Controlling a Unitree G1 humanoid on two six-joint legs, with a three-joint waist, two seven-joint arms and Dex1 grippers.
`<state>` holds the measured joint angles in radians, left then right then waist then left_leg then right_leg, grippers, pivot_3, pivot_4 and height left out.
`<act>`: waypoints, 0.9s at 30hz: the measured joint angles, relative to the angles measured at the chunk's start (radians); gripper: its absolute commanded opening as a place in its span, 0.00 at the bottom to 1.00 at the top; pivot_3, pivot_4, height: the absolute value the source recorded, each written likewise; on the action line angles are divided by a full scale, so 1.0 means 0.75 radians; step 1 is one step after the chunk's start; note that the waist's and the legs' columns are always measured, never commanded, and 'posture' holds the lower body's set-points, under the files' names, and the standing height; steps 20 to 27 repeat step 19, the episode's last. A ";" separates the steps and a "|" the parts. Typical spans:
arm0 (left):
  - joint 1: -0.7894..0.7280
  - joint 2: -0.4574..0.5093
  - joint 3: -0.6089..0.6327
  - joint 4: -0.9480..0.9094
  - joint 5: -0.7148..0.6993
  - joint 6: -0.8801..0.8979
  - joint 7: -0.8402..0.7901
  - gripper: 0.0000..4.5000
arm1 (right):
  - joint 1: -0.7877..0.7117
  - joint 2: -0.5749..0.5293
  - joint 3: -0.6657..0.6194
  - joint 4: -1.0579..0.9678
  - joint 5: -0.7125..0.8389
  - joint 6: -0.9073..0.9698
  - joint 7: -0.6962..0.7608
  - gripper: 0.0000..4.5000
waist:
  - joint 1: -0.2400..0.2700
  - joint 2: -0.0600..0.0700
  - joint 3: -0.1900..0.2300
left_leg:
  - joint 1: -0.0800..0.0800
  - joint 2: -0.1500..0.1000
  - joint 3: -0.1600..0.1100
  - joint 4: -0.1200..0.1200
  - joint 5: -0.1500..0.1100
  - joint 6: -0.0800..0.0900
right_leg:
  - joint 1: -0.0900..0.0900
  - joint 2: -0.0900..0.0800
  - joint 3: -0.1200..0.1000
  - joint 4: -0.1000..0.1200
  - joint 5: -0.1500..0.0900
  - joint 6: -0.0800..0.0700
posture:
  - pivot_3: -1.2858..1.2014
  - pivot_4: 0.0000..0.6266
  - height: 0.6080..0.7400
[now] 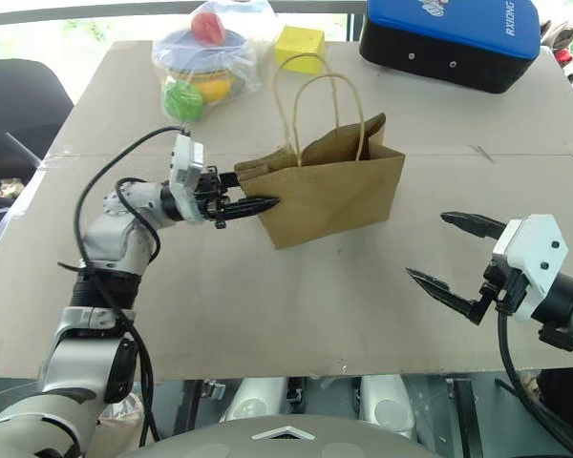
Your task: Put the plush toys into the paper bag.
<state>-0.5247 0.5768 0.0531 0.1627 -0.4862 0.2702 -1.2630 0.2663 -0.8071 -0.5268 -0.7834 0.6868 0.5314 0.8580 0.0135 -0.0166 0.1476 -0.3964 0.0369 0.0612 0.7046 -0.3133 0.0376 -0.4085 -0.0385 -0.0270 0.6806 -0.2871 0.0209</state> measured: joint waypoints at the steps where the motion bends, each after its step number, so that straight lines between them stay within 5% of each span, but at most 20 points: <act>1: 0.036 0.018 0.030 -0.060 -0.021 0.032 0.029 0.88 | -0.007 -0.008 -0.005 0.017 0.006 -0.001 0.009 1.00 | 0.000 0.000 0.000 | 0.000 0.000 0.000 0.000 0.000 0.000 | 0.000 0.000 0.000 0.000 0.000 0.000 | 0.52 0.24 0.95; 9: 0.418 0.184 0.222 -0.455 -0.218 0.386 0.202 0.88 | 0.096 -0.072 -0.136 0.119 0.043 0.016 0.124 1.00 | 0.001 0.000 0.000 | 0.000 0.000 0.000 -0.001 0.000 0.000 | 0.000 -0.001 -0.001 -0.001 0.000 0.000 | 0.52 0.24 0.95; 17: 0.883 0.270 0.402 -0.609 -0.246 0.414 0.208 0.88 | 0.357 -0.053 -0.396 0.182 -0.005 -0.007 0.255 1.00 | 0.001 0.001 0.000 | 0.007 0.000 0.000 -0.003 -0.002 0.002 | 0.005 -0.003 -0.001 -0.001 0.000 -0.001 | 0.52 0.24 0.95; 27: 0.899 0.270 0.407 -0.609 -0.245 0.408 0.208 0.88 | 0.355 -0.049 -0.397 0.194 -0.011 -0.014 0.259 1.00 | 0.003 0.001 0.000 | 0.010 0.000 -0.001 -0.004 -0.002 0.003 | 0.009 -0.003 -0.003 -0.001 0.000 -0.001 | 0.52 0.24 0.95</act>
